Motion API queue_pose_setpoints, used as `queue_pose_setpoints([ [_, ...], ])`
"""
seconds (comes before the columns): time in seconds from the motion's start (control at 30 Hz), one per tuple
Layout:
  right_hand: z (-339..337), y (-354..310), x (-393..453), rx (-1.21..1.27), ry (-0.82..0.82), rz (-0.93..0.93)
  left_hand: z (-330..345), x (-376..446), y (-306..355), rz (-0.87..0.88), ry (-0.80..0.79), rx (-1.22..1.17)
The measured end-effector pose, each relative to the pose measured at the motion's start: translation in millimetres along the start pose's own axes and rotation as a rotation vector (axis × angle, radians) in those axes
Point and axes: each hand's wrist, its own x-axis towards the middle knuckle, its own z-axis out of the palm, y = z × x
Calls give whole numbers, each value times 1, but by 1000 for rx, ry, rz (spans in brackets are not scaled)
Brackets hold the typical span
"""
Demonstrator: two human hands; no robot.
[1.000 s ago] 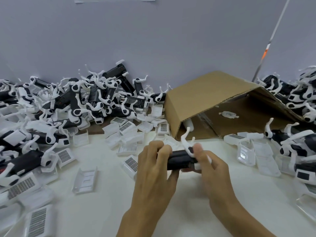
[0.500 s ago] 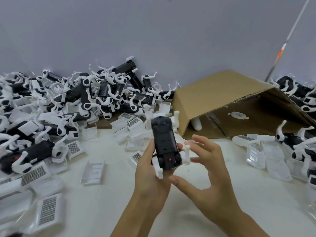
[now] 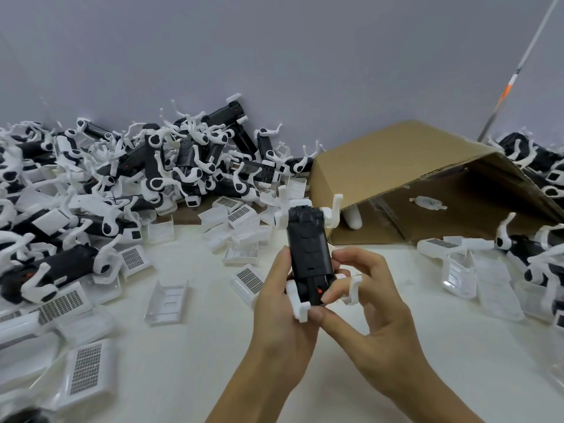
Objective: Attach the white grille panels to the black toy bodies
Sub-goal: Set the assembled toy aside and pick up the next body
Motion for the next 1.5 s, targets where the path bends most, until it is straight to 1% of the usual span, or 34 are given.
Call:
queue_pose_setpoints([
  [0.23, 1, -1, 2, -85, 68, -16, -4, 1, 2, -21, 16, 2],
  [0.47, 1, -2, 2, -37, 27, -2, -4, 3, 0, -13, 29, -41],
  [0.73, 0, -2, -1, 14, 11, 25, -3, 2, 0, -18, -6, -42],
  [0.83, 0, -1, 0, -30, 21, 71, -4, 3, 1, -33, -15, -41],
  [0.97, 2, -1, 0, -102, 45, 75, -8, 5, 0, -42, -2, -63],
  [1.03, 0, -1, 2, -20, 20, 132, -9, 7, -1, -8, 23, -17],
  [1.13, -6, -4, 10, 265, 64, 302, -9, 11, 1, 131, 75, 40],
  [1.2, -9, -3, 13, 410, 65, 369, -10, 12, 2, 239, 113, 220],
  [1.27, -10, -2, 14, 379, 22, 404, -10, 10, -1, 319, 122, 399],
  [1.37, -12, -3, 15, 286, -72, 410, -9, 6, -4, 380, 96, 558],
  [1.43, -16, -5, 16, 291, -154, 411, -10, 8, 0, 370, 68, 641],
  [1.5, -21, -7, 18, 301, -192, 436, -12, 9, 7, 317, 9, 715],
])
